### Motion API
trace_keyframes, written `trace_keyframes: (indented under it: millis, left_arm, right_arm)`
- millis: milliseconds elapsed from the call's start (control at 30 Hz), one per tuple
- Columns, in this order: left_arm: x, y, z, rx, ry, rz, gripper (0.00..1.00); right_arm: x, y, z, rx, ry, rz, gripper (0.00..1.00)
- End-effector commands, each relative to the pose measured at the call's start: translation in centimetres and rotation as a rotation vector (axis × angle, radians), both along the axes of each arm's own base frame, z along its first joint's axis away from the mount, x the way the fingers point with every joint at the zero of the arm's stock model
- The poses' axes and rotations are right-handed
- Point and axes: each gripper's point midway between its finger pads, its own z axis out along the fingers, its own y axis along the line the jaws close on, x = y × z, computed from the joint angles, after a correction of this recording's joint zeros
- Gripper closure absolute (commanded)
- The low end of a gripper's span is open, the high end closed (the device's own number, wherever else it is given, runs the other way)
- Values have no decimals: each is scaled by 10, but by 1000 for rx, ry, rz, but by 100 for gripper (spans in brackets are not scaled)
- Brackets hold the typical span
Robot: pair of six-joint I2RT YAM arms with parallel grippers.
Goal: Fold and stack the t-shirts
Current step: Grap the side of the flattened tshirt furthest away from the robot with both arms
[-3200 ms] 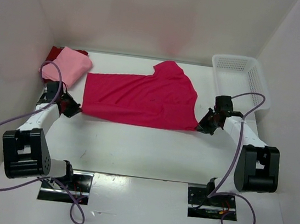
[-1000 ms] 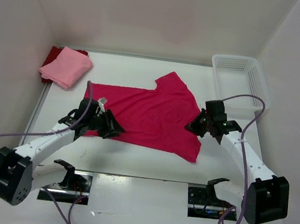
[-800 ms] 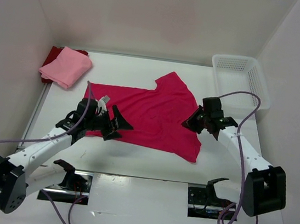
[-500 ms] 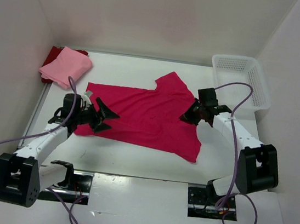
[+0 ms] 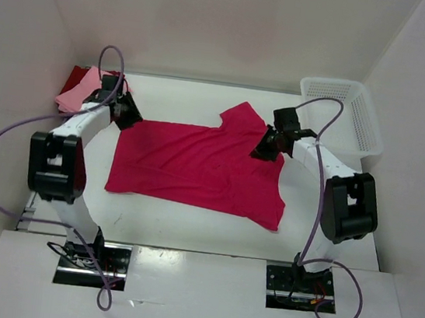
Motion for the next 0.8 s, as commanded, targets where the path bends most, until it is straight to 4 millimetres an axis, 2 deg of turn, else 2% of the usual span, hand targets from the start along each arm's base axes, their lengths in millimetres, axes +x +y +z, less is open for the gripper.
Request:
trace_keyframes:
  millis: [0,67,300,400,433,667,767]
  left_arm:
    - [-6,47,-53,165,190,82,51]
    - [5,56,-51,168,151,132,52]
    - [41,86,-42,247,112,210,51]
    - [51,90,-50,262,116,210,49]
    - [50,90,-61,262,137,207,49]
    - [69,88,-69,254,116,180,49]
    - [75,86,-64,238,89,181,49]
  right_arm:
    - [32,10,25,20,-112,62,85]
    - [41,12,31,19,-142,73,87]
    - [42,26,31,80,-148,133,87]
    - [40,27,30,90,-147,140,87]
    - [41,29,32,100,-154,147,87]
    - [43,34,36,117,-163,171,87]
    - [45,37,39,134,-177,183,87]
